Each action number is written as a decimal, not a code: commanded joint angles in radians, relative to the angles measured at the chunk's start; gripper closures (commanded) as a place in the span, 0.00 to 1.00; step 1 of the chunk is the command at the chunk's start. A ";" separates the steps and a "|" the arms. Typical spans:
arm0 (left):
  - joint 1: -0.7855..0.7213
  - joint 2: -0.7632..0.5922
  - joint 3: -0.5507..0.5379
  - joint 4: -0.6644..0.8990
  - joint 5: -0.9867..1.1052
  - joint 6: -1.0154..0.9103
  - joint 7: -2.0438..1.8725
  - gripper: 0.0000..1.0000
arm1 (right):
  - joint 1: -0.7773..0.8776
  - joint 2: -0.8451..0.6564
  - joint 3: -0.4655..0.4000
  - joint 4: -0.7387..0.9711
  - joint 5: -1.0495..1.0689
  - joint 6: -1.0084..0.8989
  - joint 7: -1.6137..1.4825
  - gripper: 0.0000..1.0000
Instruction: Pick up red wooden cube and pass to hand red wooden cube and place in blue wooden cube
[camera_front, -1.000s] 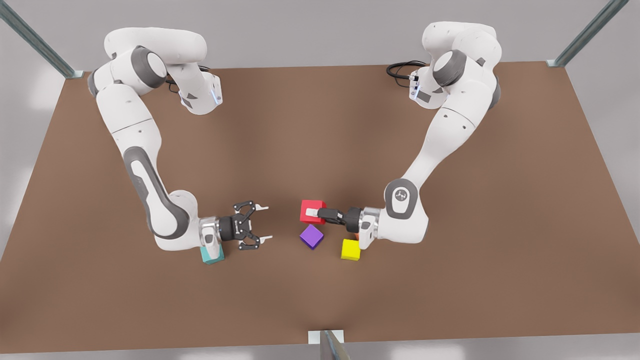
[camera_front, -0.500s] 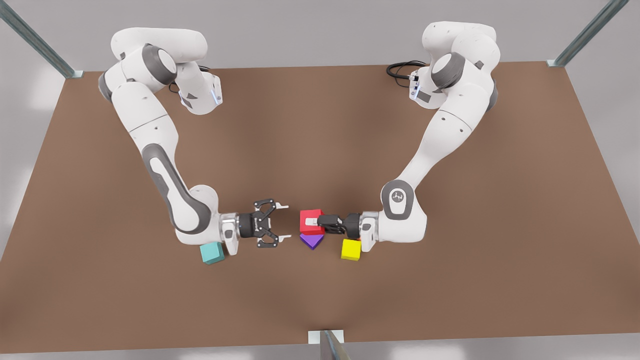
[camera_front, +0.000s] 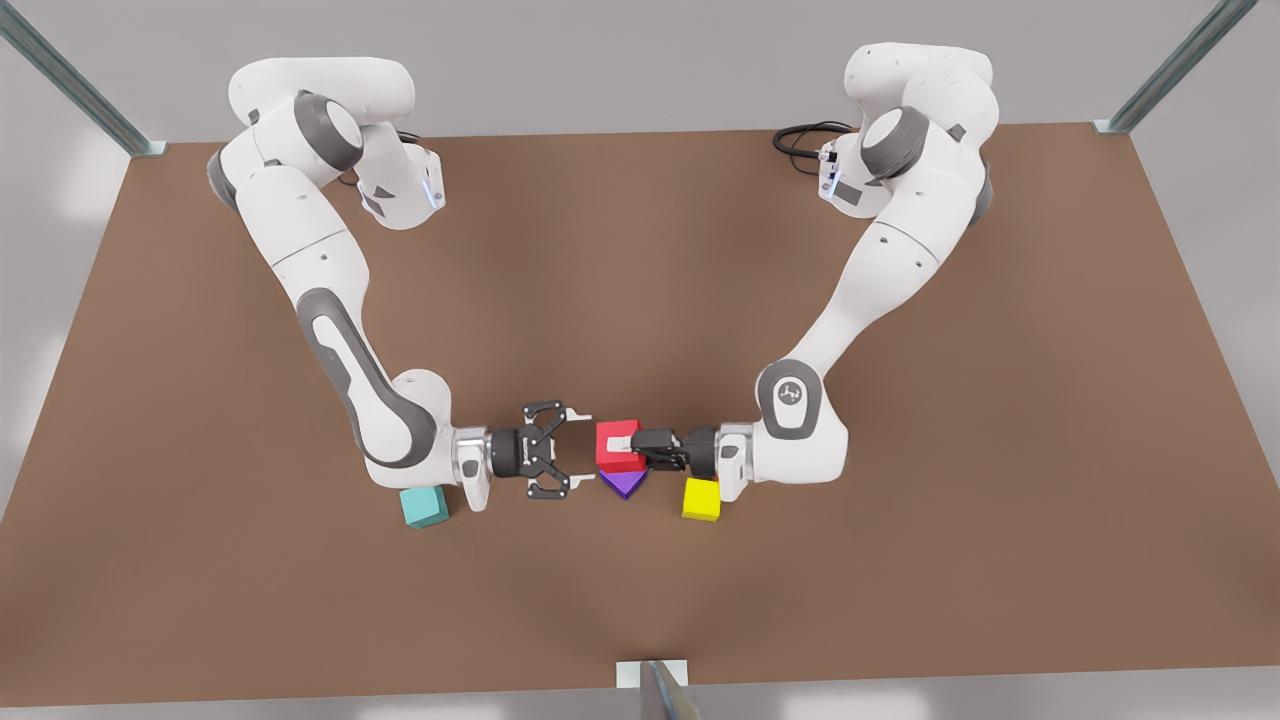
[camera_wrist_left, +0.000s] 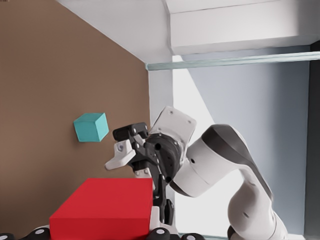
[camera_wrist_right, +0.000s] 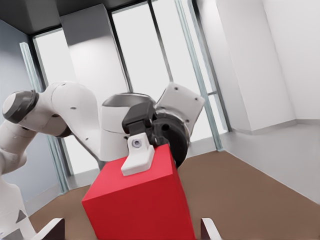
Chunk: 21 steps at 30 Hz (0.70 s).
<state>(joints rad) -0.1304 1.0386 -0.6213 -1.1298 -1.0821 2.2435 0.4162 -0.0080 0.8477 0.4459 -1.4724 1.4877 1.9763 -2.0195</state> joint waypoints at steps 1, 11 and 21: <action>0.000 0.001 -0.003 0.004 -0.004 0.008 0.065 0.31 | 0.000 -0.001 0.001 0.001 0.000 0.003 -0.008 0.00; -0.021 0.011 -0.024 0.013 -0.004 0.056 0.064 0.31 | 0.022 0.011 0.001 0.029 0.011 0.012 -0.004 0.00; -0.035 0.043 -0.032 0.039 -0.004 0.073 0.073 0.31 | 0.054 0.024 0.001 0.060 0.022 0.041 0.004 0.00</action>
<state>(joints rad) -0.1656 1.0819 -0.6528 -1.0911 -1.0824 2.3106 0.4536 0.0459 0.8726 0.4459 -1.4135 1.5079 2.0095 -2.0221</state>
